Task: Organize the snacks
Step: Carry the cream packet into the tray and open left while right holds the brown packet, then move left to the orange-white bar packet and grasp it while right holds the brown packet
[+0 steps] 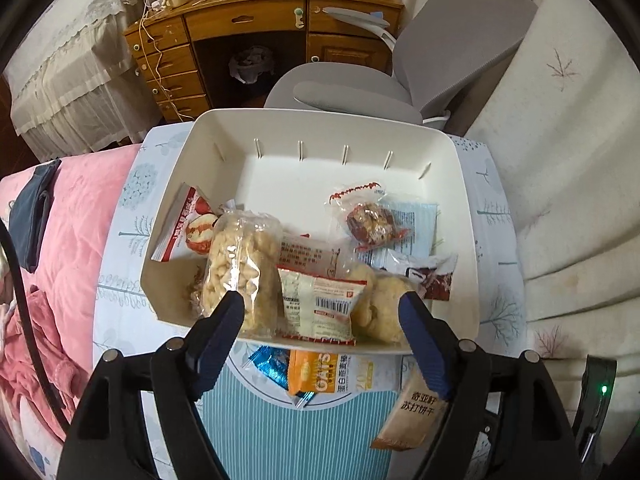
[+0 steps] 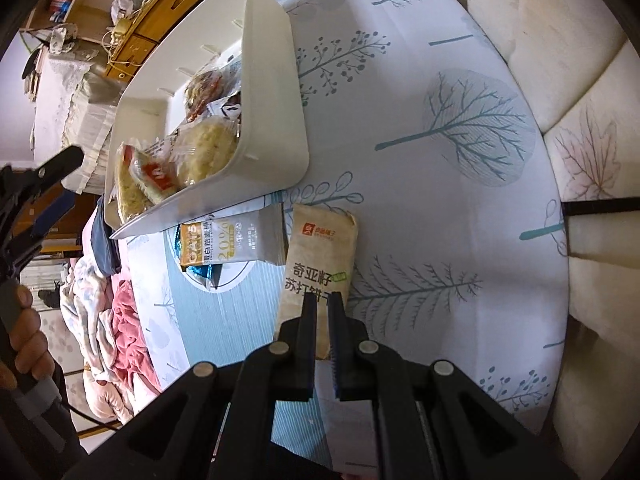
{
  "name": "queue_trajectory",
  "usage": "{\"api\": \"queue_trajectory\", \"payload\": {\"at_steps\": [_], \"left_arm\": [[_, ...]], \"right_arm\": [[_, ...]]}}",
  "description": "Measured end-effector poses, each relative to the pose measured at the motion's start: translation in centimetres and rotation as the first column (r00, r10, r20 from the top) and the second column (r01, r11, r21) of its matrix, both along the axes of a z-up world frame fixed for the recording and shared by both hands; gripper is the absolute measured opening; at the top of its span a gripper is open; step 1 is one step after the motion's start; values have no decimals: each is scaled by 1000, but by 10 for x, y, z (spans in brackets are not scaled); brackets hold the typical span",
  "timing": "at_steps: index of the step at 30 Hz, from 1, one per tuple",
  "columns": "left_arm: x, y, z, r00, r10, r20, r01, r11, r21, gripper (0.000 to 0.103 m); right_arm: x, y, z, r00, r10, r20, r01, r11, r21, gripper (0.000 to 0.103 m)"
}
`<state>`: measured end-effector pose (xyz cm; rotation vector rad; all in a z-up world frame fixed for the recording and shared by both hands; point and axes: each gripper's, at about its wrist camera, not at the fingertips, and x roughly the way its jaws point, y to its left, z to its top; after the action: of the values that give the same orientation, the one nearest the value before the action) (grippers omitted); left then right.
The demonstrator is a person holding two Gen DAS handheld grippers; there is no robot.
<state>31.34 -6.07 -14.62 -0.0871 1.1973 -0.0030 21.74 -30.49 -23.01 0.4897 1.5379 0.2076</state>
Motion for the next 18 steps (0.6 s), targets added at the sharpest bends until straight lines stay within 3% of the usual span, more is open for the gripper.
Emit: {"api": "queue_trajectory", "payload": {"at_steps": [4,18], "left_arm": [[-11,4,1,1000,-22,7,22,999,-49,78],[-75,24,-20,996,-67,60,71,995,-69,78]], "right_arm": [[-2,3,-2,1000,-6,-11,6,1000,1,6],[-14,19,-4,998,-60,-32,59,998,-13,6]]}}
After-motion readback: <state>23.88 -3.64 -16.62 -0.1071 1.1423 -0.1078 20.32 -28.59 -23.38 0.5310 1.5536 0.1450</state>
